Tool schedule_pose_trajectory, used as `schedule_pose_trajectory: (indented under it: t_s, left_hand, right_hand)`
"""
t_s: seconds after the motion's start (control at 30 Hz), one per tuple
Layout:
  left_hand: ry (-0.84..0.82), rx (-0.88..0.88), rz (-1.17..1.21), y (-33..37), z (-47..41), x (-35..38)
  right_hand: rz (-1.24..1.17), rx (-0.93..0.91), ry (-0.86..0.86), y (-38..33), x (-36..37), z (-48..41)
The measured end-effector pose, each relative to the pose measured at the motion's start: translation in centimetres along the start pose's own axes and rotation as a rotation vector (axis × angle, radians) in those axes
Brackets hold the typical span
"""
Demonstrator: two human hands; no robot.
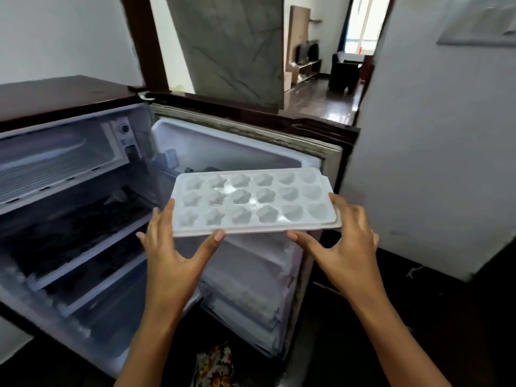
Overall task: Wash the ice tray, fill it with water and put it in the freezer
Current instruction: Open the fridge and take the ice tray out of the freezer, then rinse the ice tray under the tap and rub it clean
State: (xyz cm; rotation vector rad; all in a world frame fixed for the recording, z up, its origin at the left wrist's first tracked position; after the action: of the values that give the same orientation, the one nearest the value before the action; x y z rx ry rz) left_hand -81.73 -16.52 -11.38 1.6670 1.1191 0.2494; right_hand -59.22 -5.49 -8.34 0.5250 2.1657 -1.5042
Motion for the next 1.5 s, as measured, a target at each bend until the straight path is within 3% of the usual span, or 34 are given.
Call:
schedule_pose_trajectory:
  t_s: [0.27, 0.53, 0.97, 1.33, 1.5]
  left_hand:
    - [0.021, 0.008, 0.034, 5.2, 3.9, 2.7]
    - [-0.091, 0.102, 0.117, 9.7, 7.1, 10.0]
    - [-0.474, 0.267, 0.275, 17.1, 9.9, 27.4]
    - [-0.931, 0.432, 0.491, 25.3, 14.7, 47.3]
    - [-1.062, 0.470, 0.612, 29.6, 17.4, 54.6]
  right_hand:
    - [-0.050, 0.037, 0.044, 2.5, -6.7, 0.7]
    - [-0.048, 0.188, 0.147, 8.2, -14.1, 2.1]
    - [0.062, 0.464, 0.495, 18.0, -26.4, 4.8]
    - [0.216, 0.707, 0.894, 27.1, -36.8, 6.2]
    - [0.263, 0.785, 1.025, 30.4, -41.0, 6.2]
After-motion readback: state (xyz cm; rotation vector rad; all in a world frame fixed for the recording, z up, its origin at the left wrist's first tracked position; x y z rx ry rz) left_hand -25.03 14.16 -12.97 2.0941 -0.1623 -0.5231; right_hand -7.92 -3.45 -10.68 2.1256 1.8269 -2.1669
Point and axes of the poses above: each hand's wrist, its own z-axis away from the middle knuckle, its own x-axis out of the palm, y = z × x, the point moved 5 cm from there along -z, towards the middle knuckle, and after that the axes turned 6 degrees about x, right-handed, at the moved point
